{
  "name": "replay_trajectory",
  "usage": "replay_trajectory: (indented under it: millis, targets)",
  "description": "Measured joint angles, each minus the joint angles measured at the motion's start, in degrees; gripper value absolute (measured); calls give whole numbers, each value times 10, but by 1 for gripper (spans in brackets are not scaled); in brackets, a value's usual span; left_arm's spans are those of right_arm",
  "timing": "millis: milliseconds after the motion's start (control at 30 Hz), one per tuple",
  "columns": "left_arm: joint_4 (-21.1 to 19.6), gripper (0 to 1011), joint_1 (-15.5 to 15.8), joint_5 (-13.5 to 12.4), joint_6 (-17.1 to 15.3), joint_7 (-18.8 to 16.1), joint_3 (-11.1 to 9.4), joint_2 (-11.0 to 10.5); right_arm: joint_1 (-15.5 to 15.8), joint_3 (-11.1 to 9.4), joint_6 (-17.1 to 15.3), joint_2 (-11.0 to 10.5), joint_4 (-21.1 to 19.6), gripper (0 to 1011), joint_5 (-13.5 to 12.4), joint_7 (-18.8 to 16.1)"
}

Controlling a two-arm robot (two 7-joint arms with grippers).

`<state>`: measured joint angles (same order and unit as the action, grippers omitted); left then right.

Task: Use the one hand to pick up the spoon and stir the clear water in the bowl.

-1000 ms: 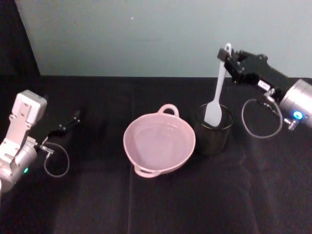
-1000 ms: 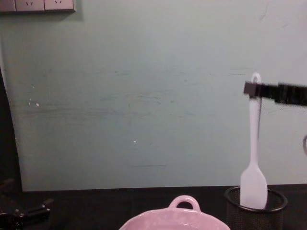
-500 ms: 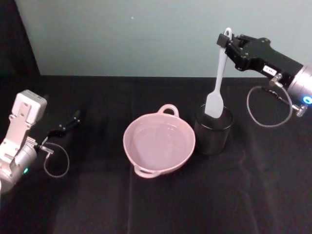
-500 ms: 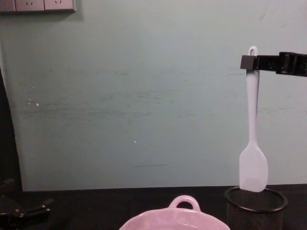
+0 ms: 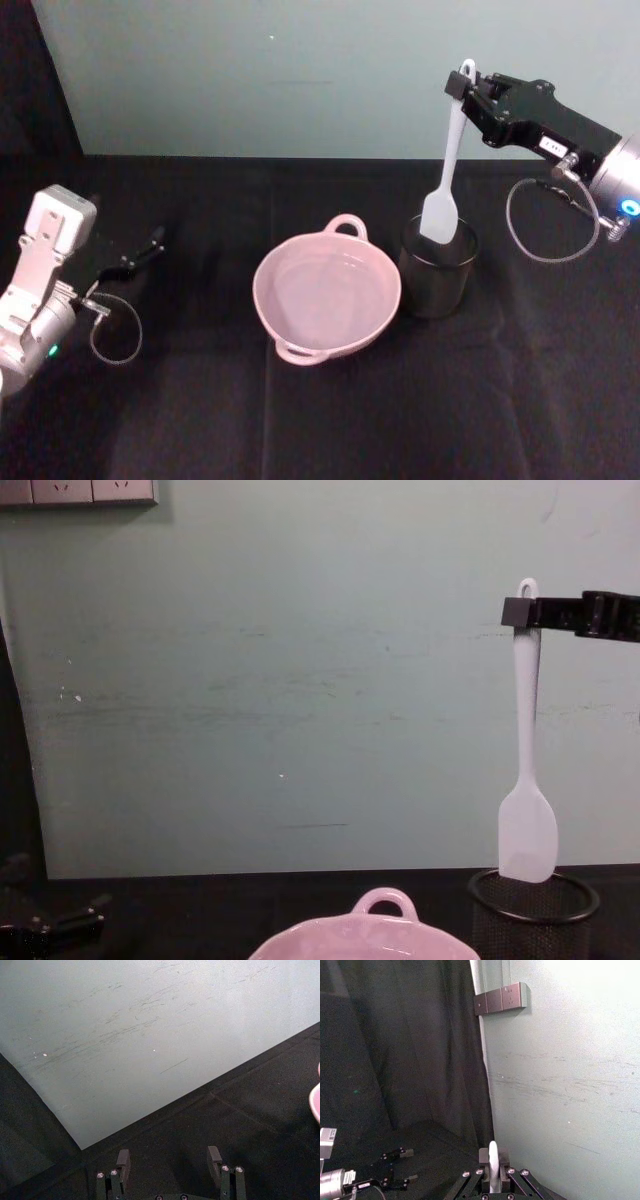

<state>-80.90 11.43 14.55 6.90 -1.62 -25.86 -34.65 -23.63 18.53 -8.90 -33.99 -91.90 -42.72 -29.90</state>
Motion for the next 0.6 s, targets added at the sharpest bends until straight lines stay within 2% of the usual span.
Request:
replay_trajectory:
  millis: [600]
  targets:
    - [0, 1011, 0, 0, 0, 0, 0, 0, 1, -1, 1, 1, 1, 109, 1, 0]
